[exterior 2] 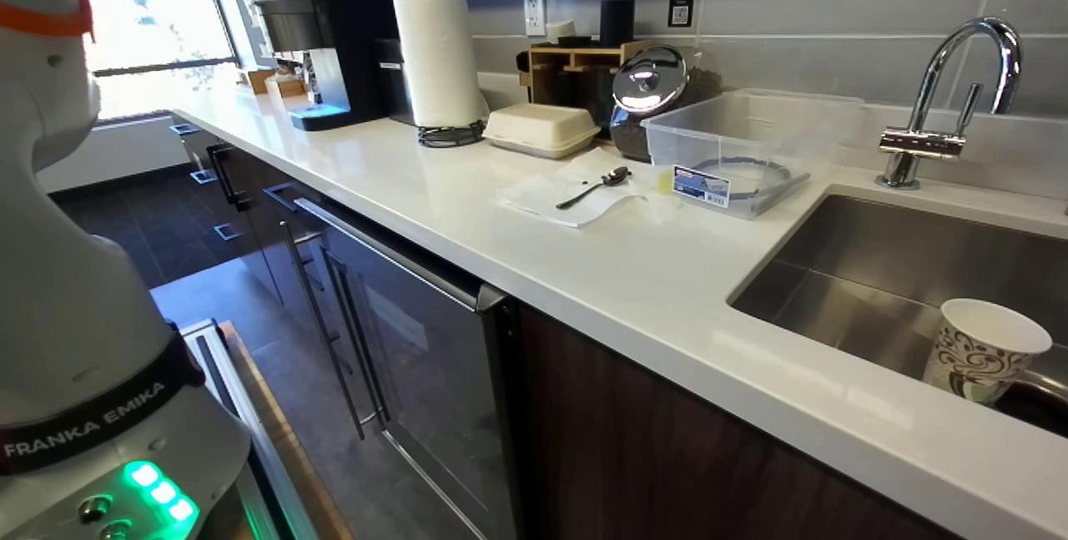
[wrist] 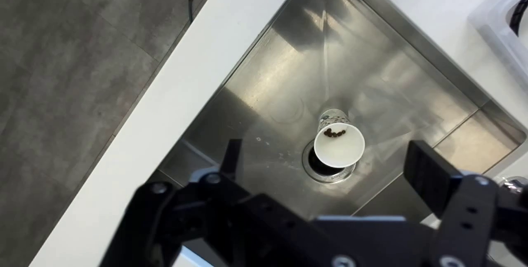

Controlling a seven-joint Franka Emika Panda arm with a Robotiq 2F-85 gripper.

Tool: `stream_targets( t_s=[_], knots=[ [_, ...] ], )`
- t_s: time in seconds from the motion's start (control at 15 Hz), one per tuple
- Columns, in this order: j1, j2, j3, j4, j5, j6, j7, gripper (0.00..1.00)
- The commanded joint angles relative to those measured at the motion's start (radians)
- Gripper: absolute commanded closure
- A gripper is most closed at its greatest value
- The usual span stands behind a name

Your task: Push the faucet on the left to the right.

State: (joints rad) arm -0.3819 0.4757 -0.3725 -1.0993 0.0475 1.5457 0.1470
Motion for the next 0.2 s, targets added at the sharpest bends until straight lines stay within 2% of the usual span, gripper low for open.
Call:
stream_targets(
  t_s=[0.0,0.13],
  knots=[
    [0.0,0.0,0.0,0.0,0.0,0.0,0.0,0.0],
    [0.0,0.0,0.0,0.0,0.0,0.0,0.0,0.0]
  ],
)
